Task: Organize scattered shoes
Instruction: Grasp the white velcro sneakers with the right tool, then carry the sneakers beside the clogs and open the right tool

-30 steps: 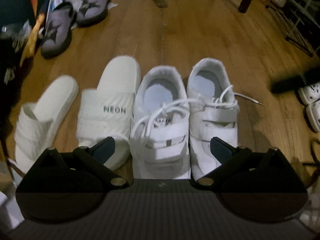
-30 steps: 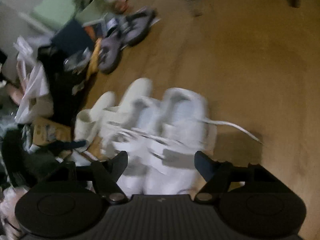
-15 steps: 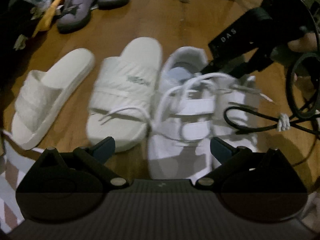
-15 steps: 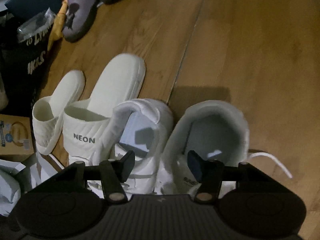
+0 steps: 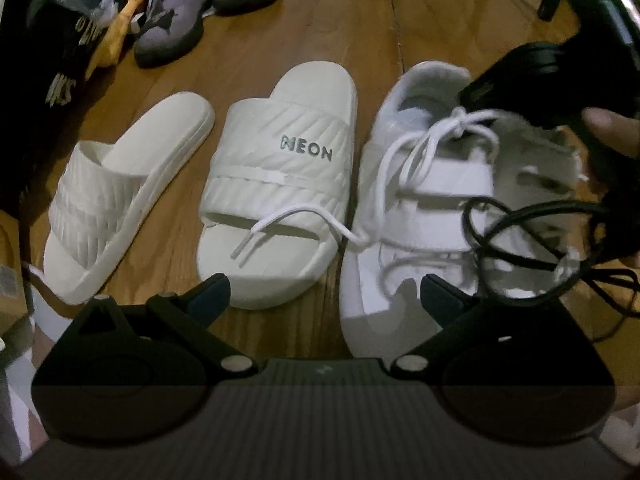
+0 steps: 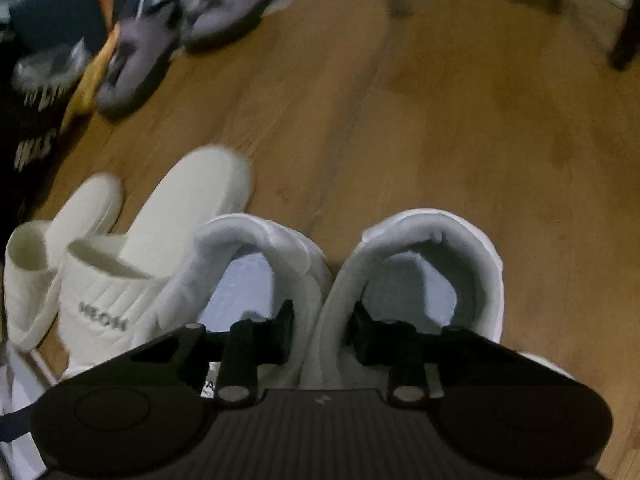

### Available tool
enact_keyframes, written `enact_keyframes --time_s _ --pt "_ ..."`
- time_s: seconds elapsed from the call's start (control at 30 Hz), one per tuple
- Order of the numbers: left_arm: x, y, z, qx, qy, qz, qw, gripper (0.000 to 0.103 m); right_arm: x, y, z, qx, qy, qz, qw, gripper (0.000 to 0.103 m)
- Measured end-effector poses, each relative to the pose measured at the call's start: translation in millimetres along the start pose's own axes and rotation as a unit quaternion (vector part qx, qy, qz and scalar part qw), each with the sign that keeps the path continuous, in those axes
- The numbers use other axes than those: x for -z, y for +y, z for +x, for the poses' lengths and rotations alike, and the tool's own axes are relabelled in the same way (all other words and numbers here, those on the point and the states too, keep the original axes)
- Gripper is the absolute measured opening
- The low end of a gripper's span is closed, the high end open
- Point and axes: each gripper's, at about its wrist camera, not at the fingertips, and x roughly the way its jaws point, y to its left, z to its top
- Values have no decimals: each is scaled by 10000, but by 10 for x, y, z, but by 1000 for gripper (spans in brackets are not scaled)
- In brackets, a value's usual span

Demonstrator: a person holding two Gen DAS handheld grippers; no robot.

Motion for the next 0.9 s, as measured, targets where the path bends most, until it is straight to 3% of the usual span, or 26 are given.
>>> enact_keyframes --time_s 0.13,0.23,0.33,0.43,0.57,0.67,0.73,0.87,0.9 --pt "-7 -60 -25 62 -62 160 9998 103 156 -386 -301 -364 -596 709 9950 29" --pt "-32 -109 -62 -19 -122 285 9995 103 320 -671 -560 -592 -993 1356 9840 29" --pt "-72 -152 -94 -68 -205 363 9991 103 470 -857 -750 -582 -1308 1790 9734 29" --pt "-175 -212 -105 -233 -359 515 9978 103 718 -964 -1076 -98 -1965 1886 9621 29" --pt "-290 -280 -148 -298 -501 757 9954 103 867 -1267 -1306 11 -2093 2413 9476 29" --pt "-423 -371 -197 -315 -649 927 9931 103 1001 -1607 -1437 -17 -2229 3154 9224 29" --pt "-473 -425 -195 -290 -650 994 9925 103 1138 -1884 -1518 77 -2432 3826 8913 29" --pt "-561 -590 -181 -235 -678 1183 9904 103 1255 -2360 -1575 244 -2381 4649 8524 31" --pt "-573 -631 -184 -197 -696 1222 9899 103 1300 -2566 -1574 229 -2325 4990 8345 27"
